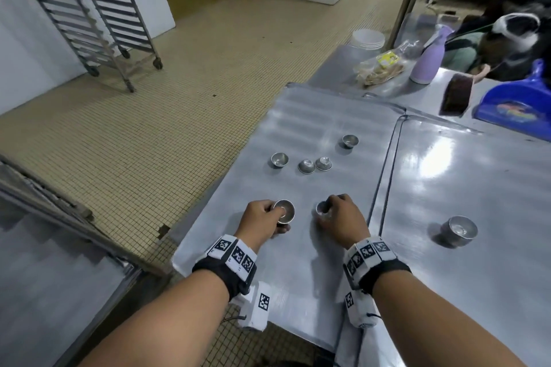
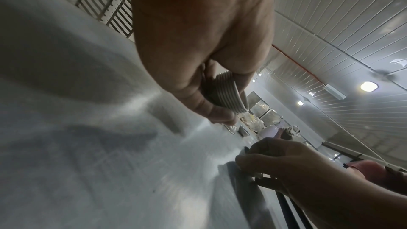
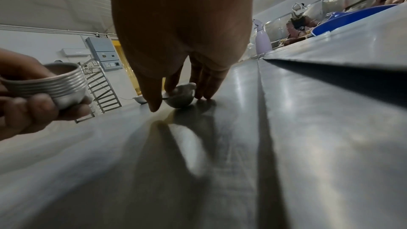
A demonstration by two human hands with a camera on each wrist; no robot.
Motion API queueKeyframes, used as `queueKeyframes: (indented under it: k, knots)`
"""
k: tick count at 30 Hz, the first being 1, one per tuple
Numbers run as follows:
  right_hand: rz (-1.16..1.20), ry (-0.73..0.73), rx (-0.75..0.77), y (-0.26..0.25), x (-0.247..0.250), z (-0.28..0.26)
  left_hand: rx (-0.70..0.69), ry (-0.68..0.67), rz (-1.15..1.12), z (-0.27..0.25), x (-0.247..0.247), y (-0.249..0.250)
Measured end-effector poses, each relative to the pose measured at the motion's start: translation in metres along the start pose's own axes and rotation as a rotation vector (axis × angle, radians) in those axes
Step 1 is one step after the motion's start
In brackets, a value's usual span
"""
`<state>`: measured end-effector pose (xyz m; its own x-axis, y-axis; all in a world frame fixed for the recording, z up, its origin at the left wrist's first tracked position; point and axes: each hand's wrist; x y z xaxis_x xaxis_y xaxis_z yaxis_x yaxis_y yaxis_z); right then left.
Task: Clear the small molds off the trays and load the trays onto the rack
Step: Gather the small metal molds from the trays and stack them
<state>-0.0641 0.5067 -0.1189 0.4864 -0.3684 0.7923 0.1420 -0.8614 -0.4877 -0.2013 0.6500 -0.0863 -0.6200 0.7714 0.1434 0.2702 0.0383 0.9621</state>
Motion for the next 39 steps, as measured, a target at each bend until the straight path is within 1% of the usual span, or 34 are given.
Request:
queueKeyframes:
  k: [5,12,17,19,21,24,27,31,33,36,38,39]
  knots:
    - [0.015,0.026,-0.024,0.005,-0.005,-0.013,-0.017,-0.015,0.016,-0.006,0.006,-0.007]
    - [-0.09,0.065,-0.077,0.01,-0.009,-0.028,-0.054,-0.008,0.055,-0.006,0.015,-0.016]
    - [-0.042,0.067,-0.099,0.005,-0.008,-0.037,-0.083,0.007,0.051,-0.002,0.024,-0.019]
    - [0.006,0.084,-0.066,-0.004,-0.008,-0.042,-0.073,0.028,0.014,0.001,0.027,-0.021]
    - [0.087,0.097,0.006,-0.019,-0.01,-0.052,-0.047,0.052,-0.055,0.004,0.03,-0.021]
    - [0.231,0.106,0.137,-0.046,-0.016,-0.07,0.016,0.099,-0.236,0.004,0.033,-0.017]
    - [0.248,0.091,0.205,-0.067,-0.027,-0.081,0.067,0.102,-0.405,0.003,0.035,-0.009]
    - [0.222,0.082,0.208,-0.081,-0.037,-0.085,0.095,0.017,-0.455,0.002,0.037,-0.008]
    - [0.206,0.064,0.217,-0.08,-0.038,-0.083,0.106,0.016,-0.468,0.003,0.04,-0.009]
    - [0.2,0.027,0.211,-0.076,-0.036,-0.077,0.141,0.073,-0.519,0.009,0.048,-0.013]
    - [0.176,0.019,0.176,-0.072,-0.032,-0.066,0.159,0.136,-0.548,0.015,0.053,-0.015]
    - [0.154,0.018,0.153,-0.07,-0.029,-0.058,0.16,0.168,-0.524,0.018,0.055,-0.016]
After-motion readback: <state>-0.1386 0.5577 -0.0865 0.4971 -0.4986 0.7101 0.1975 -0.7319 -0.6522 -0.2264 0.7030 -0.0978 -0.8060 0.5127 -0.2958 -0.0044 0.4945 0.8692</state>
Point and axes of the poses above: each hand's wrist, its own z-axis towards the middle knuckle, its own x-axis out of the back of the hand, y = z × x, and after that the axes turned 15 degrees about -x, right-handed
